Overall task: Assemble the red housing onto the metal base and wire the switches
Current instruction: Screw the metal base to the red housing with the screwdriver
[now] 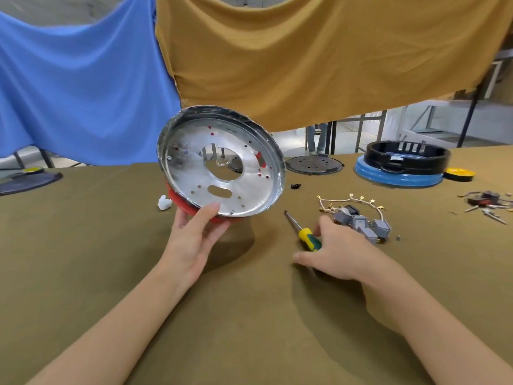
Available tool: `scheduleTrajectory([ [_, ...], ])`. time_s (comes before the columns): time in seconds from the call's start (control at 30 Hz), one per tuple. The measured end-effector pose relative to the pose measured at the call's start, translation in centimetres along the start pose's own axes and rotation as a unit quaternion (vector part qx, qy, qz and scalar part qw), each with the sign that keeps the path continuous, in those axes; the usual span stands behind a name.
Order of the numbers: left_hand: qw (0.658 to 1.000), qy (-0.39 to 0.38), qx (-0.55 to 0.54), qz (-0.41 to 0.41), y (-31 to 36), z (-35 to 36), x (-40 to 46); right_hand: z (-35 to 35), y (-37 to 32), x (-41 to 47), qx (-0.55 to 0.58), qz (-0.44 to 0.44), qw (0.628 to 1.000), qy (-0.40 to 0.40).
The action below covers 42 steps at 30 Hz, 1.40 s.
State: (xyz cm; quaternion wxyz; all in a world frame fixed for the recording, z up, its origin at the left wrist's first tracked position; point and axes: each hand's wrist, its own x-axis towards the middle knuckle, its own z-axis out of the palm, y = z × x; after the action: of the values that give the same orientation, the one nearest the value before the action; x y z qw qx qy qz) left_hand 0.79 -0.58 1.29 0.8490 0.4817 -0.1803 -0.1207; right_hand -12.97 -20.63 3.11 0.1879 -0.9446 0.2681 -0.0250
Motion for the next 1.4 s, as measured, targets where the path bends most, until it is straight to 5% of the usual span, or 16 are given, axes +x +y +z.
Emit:
scheduleTrajectory([
  [0.07,1.000,0.011,-0.006,0.004,0.0,-0.3,0.2,0.0,-0.1,0.2,0.005,0.005,1.000,0.018],
  [0.13,1.000,0.016,-0.010,0.011,0.0,-0.5,0.4,-0.3,0.0,0.4,0.128,0.026,0.989,0.069],
  [0.3,0.999,0.023,-0.002,0.031,-0.1,-1.0,0.8,-0.2,-0.5,-0.3,0.370,-0.089,0.880,0.283],
  [0.47,0.996,0.010,0.050,0.068,0.0,-1.4,0.9,0.0,-1.4,-1.1,0.446,-0.224,0.852,0.159],
  [1.4,0.995,-0.023,0.069,0.074,0.5,-2.3,1.4,-0.5,-0.7,-0.7,0.490,-0.147,0.854,0.093],
])
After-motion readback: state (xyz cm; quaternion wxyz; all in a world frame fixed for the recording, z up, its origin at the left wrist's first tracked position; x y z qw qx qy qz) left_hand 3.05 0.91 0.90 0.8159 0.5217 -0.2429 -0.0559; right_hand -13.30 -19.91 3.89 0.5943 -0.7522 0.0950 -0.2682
